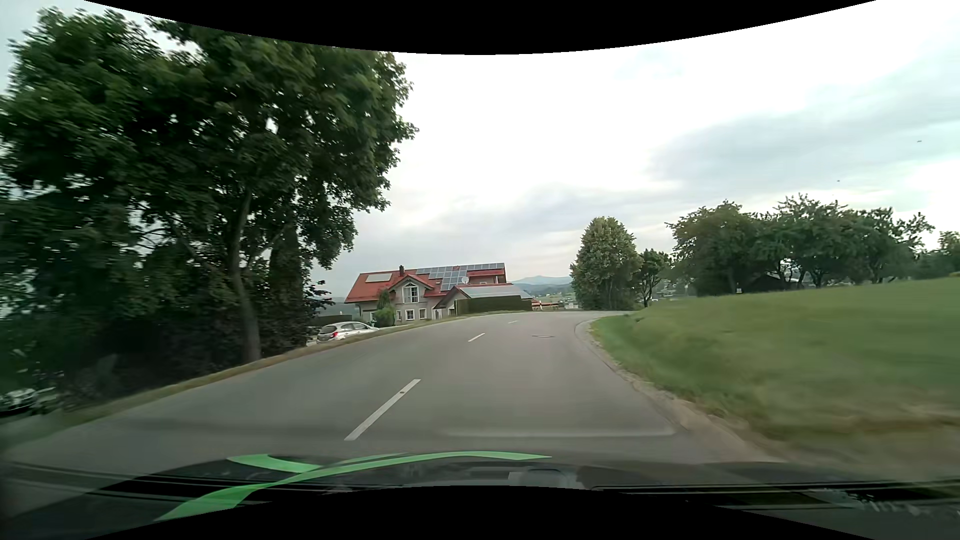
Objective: Follow the waypoints while adhering to traffic rules and regulations
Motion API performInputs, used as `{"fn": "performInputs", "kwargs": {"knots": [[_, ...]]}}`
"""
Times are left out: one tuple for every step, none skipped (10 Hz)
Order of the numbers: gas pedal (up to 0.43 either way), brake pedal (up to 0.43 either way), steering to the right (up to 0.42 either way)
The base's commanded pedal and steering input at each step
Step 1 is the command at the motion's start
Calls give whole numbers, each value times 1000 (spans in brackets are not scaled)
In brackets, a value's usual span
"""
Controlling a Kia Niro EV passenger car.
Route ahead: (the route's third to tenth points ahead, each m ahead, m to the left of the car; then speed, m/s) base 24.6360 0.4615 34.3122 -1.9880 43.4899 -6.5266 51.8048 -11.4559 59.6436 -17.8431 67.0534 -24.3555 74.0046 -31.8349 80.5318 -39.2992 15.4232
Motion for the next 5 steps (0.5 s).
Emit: {"fn": "performInputs", "kwargs": {"knots": [[0, 0, 33], [0, 0, 35], [0, 0, 36], [0, 0, 39], [59, 0, 43]]}}
